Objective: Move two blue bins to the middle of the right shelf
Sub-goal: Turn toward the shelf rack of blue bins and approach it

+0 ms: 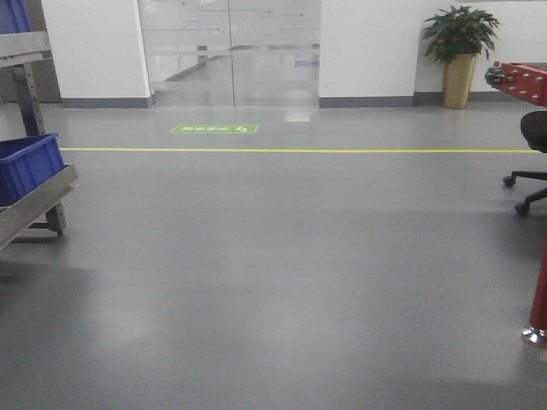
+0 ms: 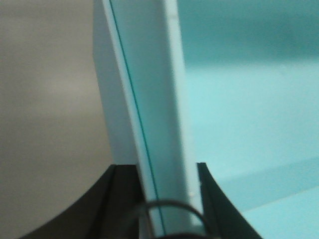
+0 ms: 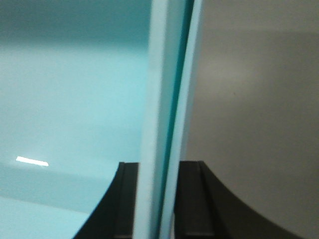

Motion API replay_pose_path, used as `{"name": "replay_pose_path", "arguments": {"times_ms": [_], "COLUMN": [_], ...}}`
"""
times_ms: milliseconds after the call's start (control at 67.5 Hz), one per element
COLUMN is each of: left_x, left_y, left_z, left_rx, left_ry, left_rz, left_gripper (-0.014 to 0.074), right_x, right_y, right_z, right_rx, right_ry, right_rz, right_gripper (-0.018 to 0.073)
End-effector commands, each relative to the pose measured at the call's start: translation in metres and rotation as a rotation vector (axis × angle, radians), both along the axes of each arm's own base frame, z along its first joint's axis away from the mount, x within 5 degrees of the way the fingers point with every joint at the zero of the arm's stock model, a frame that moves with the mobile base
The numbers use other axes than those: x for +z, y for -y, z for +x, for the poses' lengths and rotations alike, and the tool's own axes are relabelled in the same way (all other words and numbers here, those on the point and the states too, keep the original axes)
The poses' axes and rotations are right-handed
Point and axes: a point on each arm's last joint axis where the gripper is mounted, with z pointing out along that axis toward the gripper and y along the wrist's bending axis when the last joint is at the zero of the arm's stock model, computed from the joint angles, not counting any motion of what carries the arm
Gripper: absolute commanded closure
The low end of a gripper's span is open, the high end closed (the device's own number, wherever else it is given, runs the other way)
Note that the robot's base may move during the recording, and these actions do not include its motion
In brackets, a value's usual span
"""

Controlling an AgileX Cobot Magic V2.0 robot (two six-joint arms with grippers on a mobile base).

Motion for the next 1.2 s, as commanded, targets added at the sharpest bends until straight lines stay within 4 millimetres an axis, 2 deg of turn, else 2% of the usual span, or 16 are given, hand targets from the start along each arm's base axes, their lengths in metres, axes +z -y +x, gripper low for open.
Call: {"name": "replay_pose_path", "arguments": {"times_ms": [0, 1185], "left_x": [0.0181, 0.0181], "left_y": [0.0044, 0.0044], "left_z": [-0.0088, -0.0088], "left_rx": [-0.041, -0.041], "left_ry": [0.075, 0.075], "left_rz": [-0.101, -0.101], "left_gripper": [0.0707, 0.0707], "right_x": [0.0169, 0.0169], "right_y": [-0.0018, -0.0018], "right_z": [-0.0032, -0.0032], "right_rx": [0.011, 0.011], "right_ry": [0.112, 0.112], "right_rz": [0.055, 0.055], "right_gripper": [0.0713, 0.0713]}}
